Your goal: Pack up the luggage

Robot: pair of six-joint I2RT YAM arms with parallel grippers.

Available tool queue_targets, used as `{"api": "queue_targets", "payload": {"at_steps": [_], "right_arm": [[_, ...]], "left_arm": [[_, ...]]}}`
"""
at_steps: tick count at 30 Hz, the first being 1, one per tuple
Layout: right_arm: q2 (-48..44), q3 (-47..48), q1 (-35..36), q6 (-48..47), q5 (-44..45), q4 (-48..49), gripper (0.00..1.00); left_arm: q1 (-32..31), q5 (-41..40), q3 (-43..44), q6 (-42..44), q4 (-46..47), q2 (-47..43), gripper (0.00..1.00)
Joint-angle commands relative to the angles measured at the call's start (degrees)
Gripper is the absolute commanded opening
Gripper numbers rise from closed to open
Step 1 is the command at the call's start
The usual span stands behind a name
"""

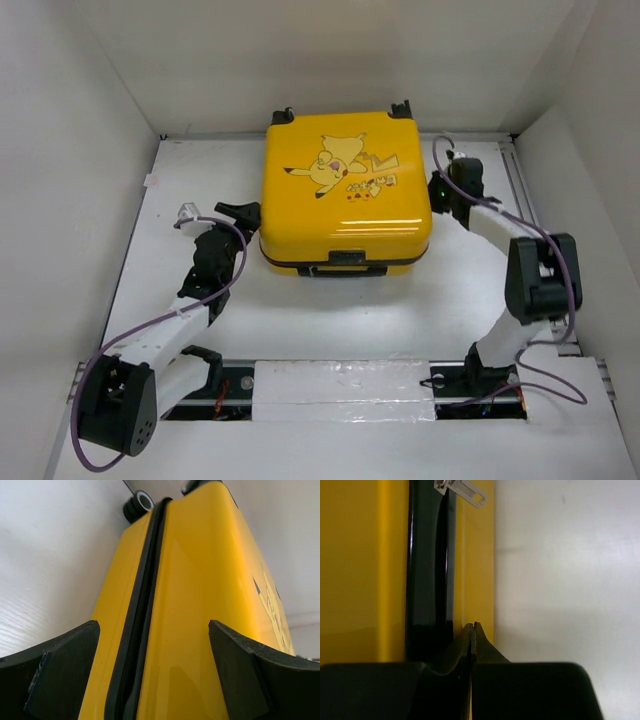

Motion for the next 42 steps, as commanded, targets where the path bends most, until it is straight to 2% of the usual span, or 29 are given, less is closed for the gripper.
{"api": "queue_targets", "payload": {"at_steps": [1,2,4,6,8,9,14,17,20,22,23,24,26,28,31,33,36,38,39,41,42], "right_arm": [[10.14,14.2,11.74,-2.6,-10.83,2.41,0.0],[11.99,19.89,13.32,-2.61,-11.96,1.17,0.0],[16.11,24.84,13.86,-3.23,-12.5,-0.6,0.0],[17.53,29.93,13.86,-2.44,-13.11,-1.83,0.0],[17.54,31.8,13.86,-2.44,-13.11,-2.63,0.06],[17.02,31.81,13.08,-2.44,-11.98,-2.63,0.09],[7.9,25.49,9.38,-1.91,-9.69,-0.52,0.41],[3.06,21.1,6.92,-1.91,-7.32,0.01,0.53],[-5.37,15.49,4.9,-2.44,-6.17,0.54,0.59],[-13.81,11.18,4.1,-2.44,-5.2,3.34,0.59],[-19.67,6.02,4.8,-2.44,-4.59,4.92,0.59],[-19.72,3.53,5.5,-1.91,-3.37,6.33,0.59],[-28.13,-1.3,7.78,-1.03,-1.35,9.06,0.53],[-35.58,-8.6,12.7,-1.03,-1.34,10.99,0.32],[-42.38,-17.56,20.34,-0.41,-0.37,12.23,0.0],[-48.53,-22.13,24.04,0.72,1.38,12.76,0.0],[-54.26,-31.54,31.86,3.26,0.77,16.78,0.0],[-54.01,-38.48,37.83,3.89,3.57,21.78,0.16],[-52.87,-40.33,39.51,6.07,5.24,28.16,0.23],[-49.36,-42.1,43.03,6.62,6.49,33.39,0.39],[-44.56,-42.11,44.26,5.49,7.88,36.11,0.42]], "left_arm": [[-4.25,11.34,-3.6,3.39,-4.78,-1.41,0.86],[-5.13,10.39,-3.61,3.39,-4.78,-2.12,0.86],[-8.37,7.41,-3.61,3.39,-6.79,-3.18,0.86],[-14.52,1.96,-2.3,3.39,-9.51,-3.71,0.86],[-19.69,-2.34,-1.59,3.39,-10.32,-4.4,0.86],[-21.29,-3.32,-1.59,3.39,-11.01,-5.19,0.86],[-29.82,-8.42,-1.59,0.23,-12.68,-7.13,0.86],[-34.48,-12.9,1.04,0.84,-15.14,-9.85,0.86],[-36.34,-17.83,5.34,4.61,-18.3,-13.37,0.89],[-36.34,-21.68,8.67,6.98,-18.31,-14.78,0.92],[-36.34,-23.44,9.48,9.0,-17.01,-14.78,0.94],[-36.34,-24.42,10.27,9.89,-16.3,-14.78,0.94],[-33.55,-23.73,14.12,10.94,-16.29,-11.73,0.97],[-30.38,-21.19,16.94,9.99,-16.29,-9.17,0.98],[-23.7,-13.2,19.51,8.42,-14.02,-5.56,1.0],[-20.52,-8.81,19.51,7.79,-12.43,-4.33,0.98],[-20.52,-12.89,20.91,7.79,-15.22,-4.32,0.97],[-20.52,-16.76,19.69,7.0,-18.57,-5.98,0.93],[-20.52,-18.78,17.51,6.3,-19.62,-8.69,0.93],[-20.52,-22.92,15.04,4.28,-22.34,-11.52,0.9],[-20.52,-23.63,13.89,3.23,-23.23,-12.66,0.89]]}}
